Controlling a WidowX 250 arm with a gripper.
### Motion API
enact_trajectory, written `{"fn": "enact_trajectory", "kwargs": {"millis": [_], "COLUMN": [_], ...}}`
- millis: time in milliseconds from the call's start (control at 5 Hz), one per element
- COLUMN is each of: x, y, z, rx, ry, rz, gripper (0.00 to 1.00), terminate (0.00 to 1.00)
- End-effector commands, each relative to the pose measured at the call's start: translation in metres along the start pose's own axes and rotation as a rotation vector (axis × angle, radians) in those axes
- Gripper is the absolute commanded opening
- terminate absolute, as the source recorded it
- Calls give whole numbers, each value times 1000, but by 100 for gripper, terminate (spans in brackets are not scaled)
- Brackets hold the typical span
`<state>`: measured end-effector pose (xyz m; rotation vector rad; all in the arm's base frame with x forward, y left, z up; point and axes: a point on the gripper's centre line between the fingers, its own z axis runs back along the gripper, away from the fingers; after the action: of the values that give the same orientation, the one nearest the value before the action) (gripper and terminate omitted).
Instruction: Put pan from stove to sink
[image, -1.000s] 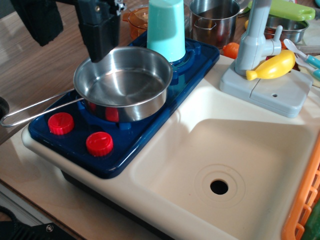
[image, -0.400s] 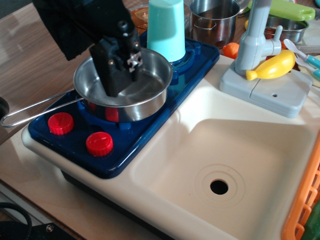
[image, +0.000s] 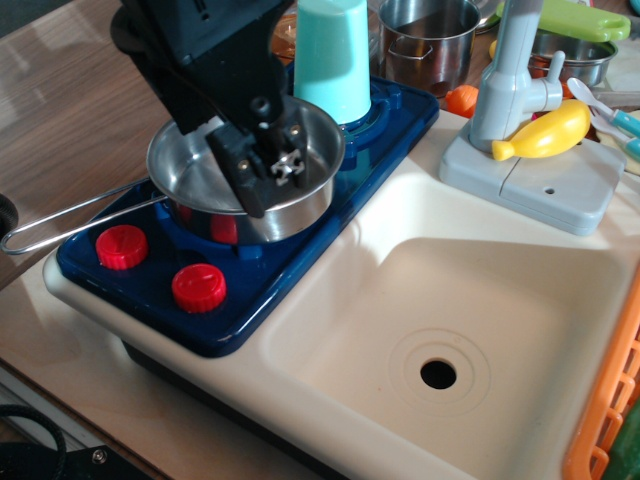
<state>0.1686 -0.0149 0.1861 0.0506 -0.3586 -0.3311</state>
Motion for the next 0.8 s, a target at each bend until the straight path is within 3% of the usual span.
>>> {"fn": "enact_trajectory", "kwargs": {"millis": [0,400,600], "x": [15,18,13], "y": [4,10,9], "z": [-18,-47,-55], "rx": [-31,-91,-88], "ry": [-24,-62,-77], "rz": [19,74,96], "gripper": [100,100,100], "terminate": [0,0,0]}}
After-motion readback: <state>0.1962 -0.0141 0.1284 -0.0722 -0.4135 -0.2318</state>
